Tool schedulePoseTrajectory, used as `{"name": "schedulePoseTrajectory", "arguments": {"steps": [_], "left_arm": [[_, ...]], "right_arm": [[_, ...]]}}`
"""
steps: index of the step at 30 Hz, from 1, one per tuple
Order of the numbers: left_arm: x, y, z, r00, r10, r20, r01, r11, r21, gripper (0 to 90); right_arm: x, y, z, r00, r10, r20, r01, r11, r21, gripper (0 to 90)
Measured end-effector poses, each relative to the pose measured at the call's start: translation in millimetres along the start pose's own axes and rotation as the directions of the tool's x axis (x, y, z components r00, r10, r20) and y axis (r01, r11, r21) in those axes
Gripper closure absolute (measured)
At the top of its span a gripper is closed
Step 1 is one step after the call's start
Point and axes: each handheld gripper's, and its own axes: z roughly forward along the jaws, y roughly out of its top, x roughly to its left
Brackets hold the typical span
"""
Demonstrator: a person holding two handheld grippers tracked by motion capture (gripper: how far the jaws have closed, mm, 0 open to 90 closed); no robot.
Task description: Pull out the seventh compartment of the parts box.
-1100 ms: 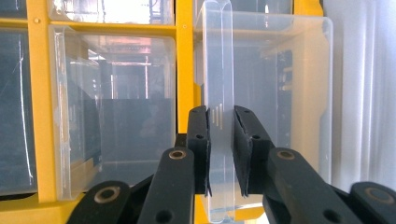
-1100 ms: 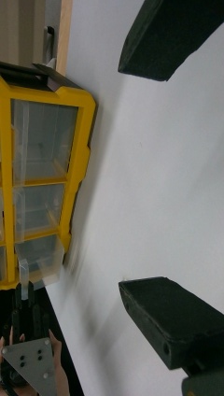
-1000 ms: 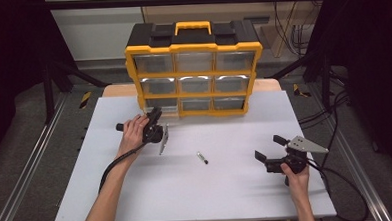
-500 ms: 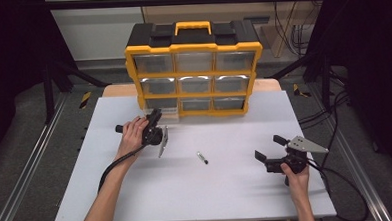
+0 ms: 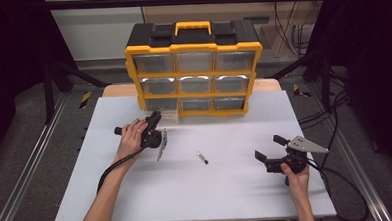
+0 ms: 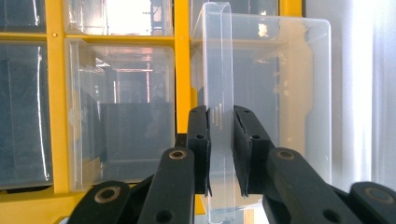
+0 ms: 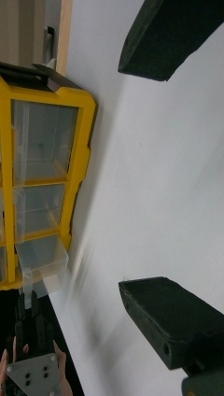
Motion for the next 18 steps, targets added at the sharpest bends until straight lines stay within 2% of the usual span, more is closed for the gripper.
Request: {"name": "schedulePoseTrajectory", "arguments": {"steps": [18], "left_arm": [[-0.8,0.8,-9.0,0.9999,0.008,-0.009,-0.008,0.9998,-0.019,77.5]], "right_arm": [[0.3,0.0,0.0,1.0,0.0,-0.001,0.0,1.0,0.0,0.4]]}}
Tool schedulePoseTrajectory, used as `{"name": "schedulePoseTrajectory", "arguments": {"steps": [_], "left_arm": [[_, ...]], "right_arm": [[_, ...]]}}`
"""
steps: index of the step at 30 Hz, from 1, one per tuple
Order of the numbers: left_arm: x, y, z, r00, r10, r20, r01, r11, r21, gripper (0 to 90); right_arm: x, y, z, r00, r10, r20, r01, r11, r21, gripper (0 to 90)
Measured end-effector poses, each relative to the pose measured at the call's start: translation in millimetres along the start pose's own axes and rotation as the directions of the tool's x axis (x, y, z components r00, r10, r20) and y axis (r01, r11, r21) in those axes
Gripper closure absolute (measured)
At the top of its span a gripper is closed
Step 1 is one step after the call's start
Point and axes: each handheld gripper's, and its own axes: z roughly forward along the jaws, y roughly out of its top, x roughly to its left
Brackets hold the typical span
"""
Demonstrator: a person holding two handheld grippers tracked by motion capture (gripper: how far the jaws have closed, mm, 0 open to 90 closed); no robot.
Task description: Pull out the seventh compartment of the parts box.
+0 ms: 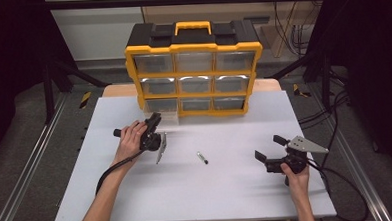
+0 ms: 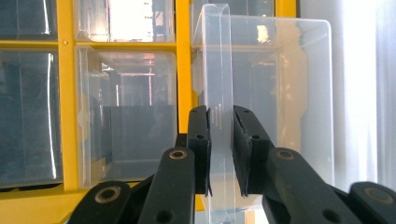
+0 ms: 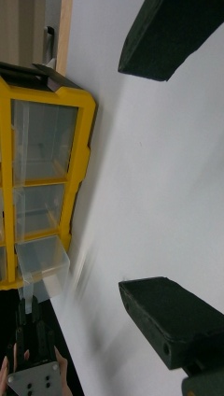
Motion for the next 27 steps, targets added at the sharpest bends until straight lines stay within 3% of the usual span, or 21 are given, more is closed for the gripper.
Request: {"name": "schedulePoseTrajectory", "arguments": {"steps": [27], "left_arm": [[-3.5,-0.9,-11.2,0.9998,0.002,0.018,-0.001,0.9998,-0.021,76.6]], "right_arm": [[0.5,-0.2,0.4,1.0,0.002,-0.001,-0.002,1.0,0.001,0.4]]}}
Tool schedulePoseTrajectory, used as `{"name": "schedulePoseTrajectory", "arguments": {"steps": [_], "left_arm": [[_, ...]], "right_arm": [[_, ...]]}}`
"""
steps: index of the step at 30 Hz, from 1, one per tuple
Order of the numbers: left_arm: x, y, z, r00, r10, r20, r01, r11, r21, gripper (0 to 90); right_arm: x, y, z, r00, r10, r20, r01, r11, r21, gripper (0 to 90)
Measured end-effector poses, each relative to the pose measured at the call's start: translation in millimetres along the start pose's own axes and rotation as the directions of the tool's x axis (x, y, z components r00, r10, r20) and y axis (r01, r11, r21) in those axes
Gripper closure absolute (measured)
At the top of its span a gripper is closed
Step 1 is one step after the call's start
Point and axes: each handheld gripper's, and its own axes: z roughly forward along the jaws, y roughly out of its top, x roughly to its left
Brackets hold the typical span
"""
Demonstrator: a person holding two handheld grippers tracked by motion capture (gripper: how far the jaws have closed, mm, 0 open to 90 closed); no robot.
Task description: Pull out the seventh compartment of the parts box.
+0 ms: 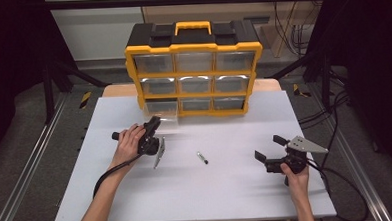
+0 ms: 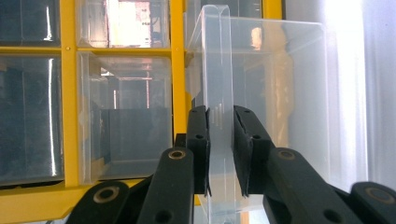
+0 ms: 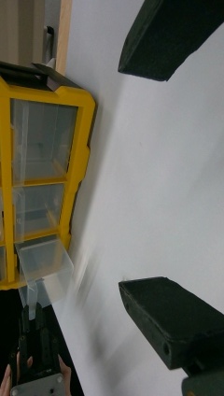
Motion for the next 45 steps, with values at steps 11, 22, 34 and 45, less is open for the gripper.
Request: {"name": "schedulePoseTrajectory", "arguments": {"steps": [11,22,34,45], "left_arm": [[3.9,0.3,-2.2,0.998,-0.054,0.033,0.054,0.9985,-0.006,73.1],[14.7,-0.5,-11.6,0.9613,-0.259,0.093,0.264,0.9636,-0.042,60.5],[24.1,-2.8,-19.4,0.8481,-0.504,0.165,0.515,0.8567,-0.031,50.1],[28.7,-6.7,-24.5,0.6817,-0.693,0.235,0.715,0.6985,-0.017,44.5]], "right_arm": [[0.0,0.2,-0.5,1.0,0.001,-0.001,-0.001,1.0,-0.001,0.4],[-0.3,0.5,-1.1,1.0,0.001,0.0,-0.001,1.0,-0.005,0.4],[0.1,1.1,-2.2,1.0,0.008,-0.001,-0.008,1.0,-0.013,0.4],[0.7,1.5,-2.5,1.0,0.004,0.009,-0.004,1.0,-0.016,0.4]]}}
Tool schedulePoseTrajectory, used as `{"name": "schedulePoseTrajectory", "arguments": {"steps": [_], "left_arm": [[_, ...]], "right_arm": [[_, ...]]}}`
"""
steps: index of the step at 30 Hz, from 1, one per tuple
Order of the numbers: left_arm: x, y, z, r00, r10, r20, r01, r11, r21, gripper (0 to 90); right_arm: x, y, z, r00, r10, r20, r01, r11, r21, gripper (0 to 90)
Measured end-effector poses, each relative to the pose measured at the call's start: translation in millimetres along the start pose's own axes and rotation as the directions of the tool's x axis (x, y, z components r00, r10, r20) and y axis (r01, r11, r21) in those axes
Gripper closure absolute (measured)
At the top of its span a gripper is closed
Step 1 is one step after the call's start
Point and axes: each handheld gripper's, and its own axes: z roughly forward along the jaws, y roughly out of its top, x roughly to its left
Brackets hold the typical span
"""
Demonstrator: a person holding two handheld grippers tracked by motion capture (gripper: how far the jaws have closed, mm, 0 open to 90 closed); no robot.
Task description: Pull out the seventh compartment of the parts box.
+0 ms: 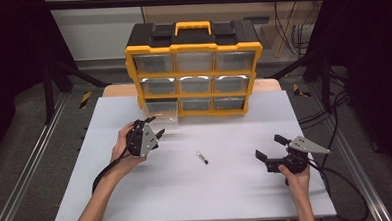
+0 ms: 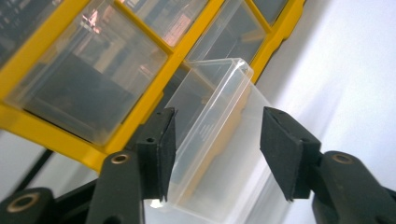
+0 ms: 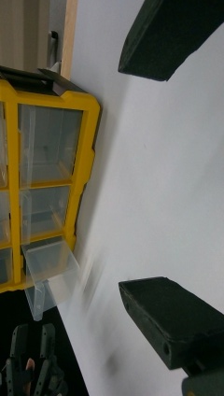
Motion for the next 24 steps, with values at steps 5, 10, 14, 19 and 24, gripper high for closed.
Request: {"name": "schedulePoseTrajectory", "arguments": {"steps": [5,10,14,19,24], "left_arm": [[2.6,-0.2,-2.5,0.9889,-0.144,0.037,0.145,0.9893,-0.022,39.6],[4.3,1.3,-4.9,0.9627,-0.258,0.082,0.259,0.9657,-0.011,33.2],[5.0,3.1,-7.8,0.9433,-0.315,0.105,0.319,0.9474,-0.026,32.0],[4.5,2.3,-12.1,0.9138,-0.387,0.122,0.398,0.9142,-0.077,30.3],[3.1,0.9,-14.4,0.8829,-0.446,0.145,0.459,0.886,-0.066,27.4]], "right_arm": [[-0.1,0.1,-0.2,1.0,0.001,0.001,-0.001,1.0,0.001,0.4],[-0.3,-0.1,0.2,1.0,-0.002,0.002,0.002,1.0,0.002,0.4],[-0.3,-0.1,0.2,1.0,-0.002,0.0,0.002,1.0,0.002,0.4],[-0.2,0.0,0.1,1.0,-0.001,-0.001,0.001,1.0,0.002,0.4],[-0.1,0.0,0.3,1.0,0.001,-0.005,-0.001,1.0,0.002,0.4]]}}
